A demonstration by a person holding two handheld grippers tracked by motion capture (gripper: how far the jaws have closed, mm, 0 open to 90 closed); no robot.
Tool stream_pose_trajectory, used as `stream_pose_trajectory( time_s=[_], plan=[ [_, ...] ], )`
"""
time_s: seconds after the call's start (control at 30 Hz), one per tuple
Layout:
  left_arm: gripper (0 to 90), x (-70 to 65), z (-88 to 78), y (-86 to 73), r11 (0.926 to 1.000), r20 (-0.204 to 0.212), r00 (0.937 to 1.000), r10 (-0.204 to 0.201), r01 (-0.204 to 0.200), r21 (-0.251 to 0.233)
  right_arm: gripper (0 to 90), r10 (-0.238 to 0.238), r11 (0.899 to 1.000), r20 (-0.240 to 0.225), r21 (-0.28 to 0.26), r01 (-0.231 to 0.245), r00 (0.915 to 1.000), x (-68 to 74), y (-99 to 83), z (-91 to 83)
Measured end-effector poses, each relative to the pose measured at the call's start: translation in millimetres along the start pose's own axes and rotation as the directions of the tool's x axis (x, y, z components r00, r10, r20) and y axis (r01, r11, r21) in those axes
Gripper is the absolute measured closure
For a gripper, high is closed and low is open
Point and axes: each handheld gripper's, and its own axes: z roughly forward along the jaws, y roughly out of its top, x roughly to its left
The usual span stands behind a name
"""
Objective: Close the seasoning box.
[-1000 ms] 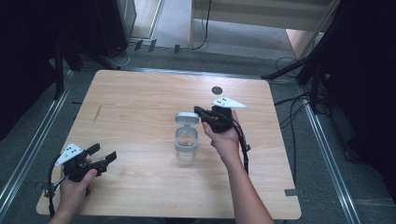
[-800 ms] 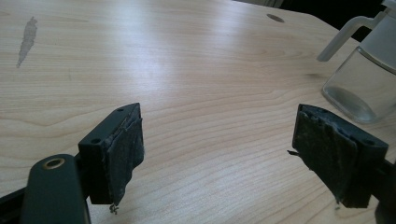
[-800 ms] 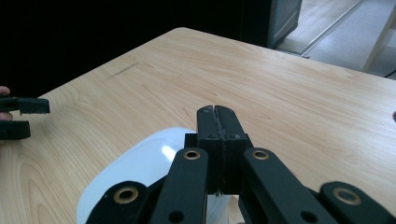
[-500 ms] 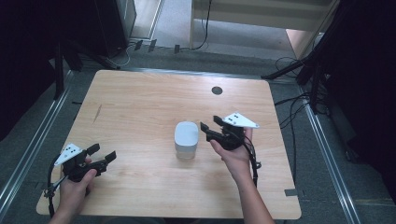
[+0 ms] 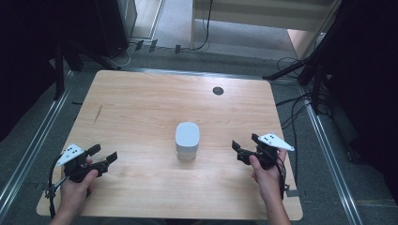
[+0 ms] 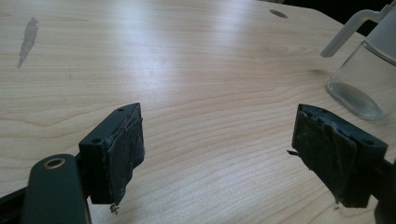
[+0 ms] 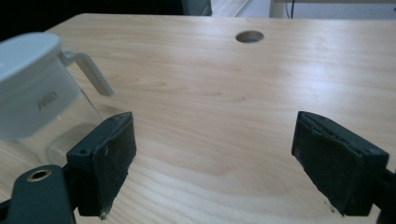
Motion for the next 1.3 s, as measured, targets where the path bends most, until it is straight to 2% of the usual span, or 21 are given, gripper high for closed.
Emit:
stream_pose_trajectory(
  time_s=[0.17, 0.2, 0.27, 0.43, 0.73, 0.8, 0.83, 0.87, 0.97, 1.1, 1.23, 1.3],
  plan=[
    [16.9, -0.3, 0.1, 0.0, 1.0, -0.002, 1.0, 0.0, 0.0, 0.001, 14.1, 0.013, 1.0, 0.029, 0.009, -0.013, 0.9995, -16.7, -18.4, -14.5],
    [16.9, -0.5, 0.1, 0.0, 1.0, -0.002, 1.0, 0.0, 0.0, 0.002, 14.2, 0.023, 1.0, 0.04, 0.016, -0.024, 0.9989, -23.7, -25.2, -20.5],
    [16.9, -0.5, 0.2, 0.0, 1.0, -0.004, 1.0, 0.001, -0.001, 0.002, 14.2, 0.027, 0.999, 0.047, 0.021, -0.028, 0.9985, -27.3, -28.6, -23.3],
    [17.0, -0.6, 0.1, -0.1, 1.0, -0.006, 1.0, 0.004, -0.004, 0.004, 14.4, 0.045, 0.998, 0.103, 0.049, -0.05, 0.9937, -48.2, -47.1, -39.2],
    [19.1, -0.9, 0.8, -0.1, 1.0, -0.017, 0.9999, 0.003, -0.003, 0.003, 14.6, 0.078, 0.994, 0.134, 0.071, -0.088, 0.9879, -67.5, -70.8, -61.2],
    [19.2, -0.8, 1.0, -0.1, 1.0, -0.018, 0.9998, 0.004, -0.004, 0.004, 15.0, 0.081, 0.993, 0.148, 0.076, -0.093, 0.9858, -70.2, -76.7, -64.7],
    [19.3, -0.7, 1.0, -0.1, 1.0, -0.015, 0.9999, 0.006, -0.006, 0.004, 16.7, 0.116, 0.991, 0.163, 0.047, -0.125, 0.9798, -72.1, -80.7, -68.5],
    [19.3, -0.8, 0.7, 0.0, 1.0, -0.015, 0.9999, 0.009, -0.009, 0.005, 16.7, 0.116, 0.991, 0.163, 0.047, -0.125, 0.9798, -72.1, -80.7, -68.5],
    [19.4, -1.0, 1.0, -0.2, 0.9999, -0.014, 0.9998, 0.012, -0.012, 0.005, 16.9, 0.143, 0.989, 0.166, 0.002, -0.145, 0.9757, -70.5, -82.9, -71.3],
    [19.4, -2.1, 2.0, -0.3, 0.9998, -0.031, 0.9994, 0.015, -0.015, 0.013, 16.8, 0.139, 0.99, 0.179, 0.011, -0.143, 0.974, -70.1, -82.5, -68.4],
    [19.7, -2.7, 3.3, 0.0, 0.9997, -0.055, 0.9984, 0.015, -0.014, 0.022, 16.8, 0.181, 0.983, 0.169, -0.001, -0.183, 0.9689, -74.7, -82.9, -69.4],
    [19.7, -2.2, 3.3, 0.2, 0.9996, -0.057, 0.9983, 0.011, -0.009, 0.026, 16.8, 0.184, 0.983, 0.171, -0.002, -0.186, 0.9681, -74.5, -82.9, -69.6]
  ],
)
